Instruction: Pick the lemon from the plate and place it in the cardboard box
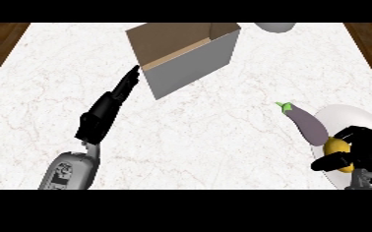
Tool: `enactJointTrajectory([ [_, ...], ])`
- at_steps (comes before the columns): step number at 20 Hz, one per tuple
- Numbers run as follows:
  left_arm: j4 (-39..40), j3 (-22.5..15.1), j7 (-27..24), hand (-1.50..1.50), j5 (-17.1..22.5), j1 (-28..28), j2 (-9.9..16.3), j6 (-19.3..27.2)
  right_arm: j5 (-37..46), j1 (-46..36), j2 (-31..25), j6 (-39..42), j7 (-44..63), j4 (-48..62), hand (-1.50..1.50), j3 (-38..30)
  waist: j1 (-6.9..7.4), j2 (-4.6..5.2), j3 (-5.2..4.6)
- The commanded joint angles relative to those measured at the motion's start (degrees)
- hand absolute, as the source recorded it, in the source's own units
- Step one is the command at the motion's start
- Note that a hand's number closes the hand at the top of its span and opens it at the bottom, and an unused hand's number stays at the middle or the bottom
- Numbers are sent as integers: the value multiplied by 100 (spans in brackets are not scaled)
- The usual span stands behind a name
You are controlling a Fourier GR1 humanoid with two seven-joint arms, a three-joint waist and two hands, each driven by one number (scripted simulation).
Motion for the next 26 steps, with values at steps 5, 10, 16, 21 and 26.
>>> enactJointTrajectory([
  [5,70,-424,-47,0,34,-257,-153,-366,274,-1322,-6,849,-2679,-774,150,3033,1110,126,73],
  [10,204,-243,4,0,-54,-277,-153,-142,519,-2375,299,942,-3525,-1034,150,4037,405,66,83],
  [16,189,72,-150,0,-42,14,-17,-20,-28,-2503,585,1610,-3645,-2221,150,3936,-44,40,87],
  [21,-358,153,121,0,159,202,133,-227,-768,-2325,761,2436,-3196,-3745,150,3531,-78,14,89],
  [26,-189,-46,147,0,-137,161,-177,51,-1174,-3026,1574,3039,-2142,-3939,150,2920,-52,36,86],
])
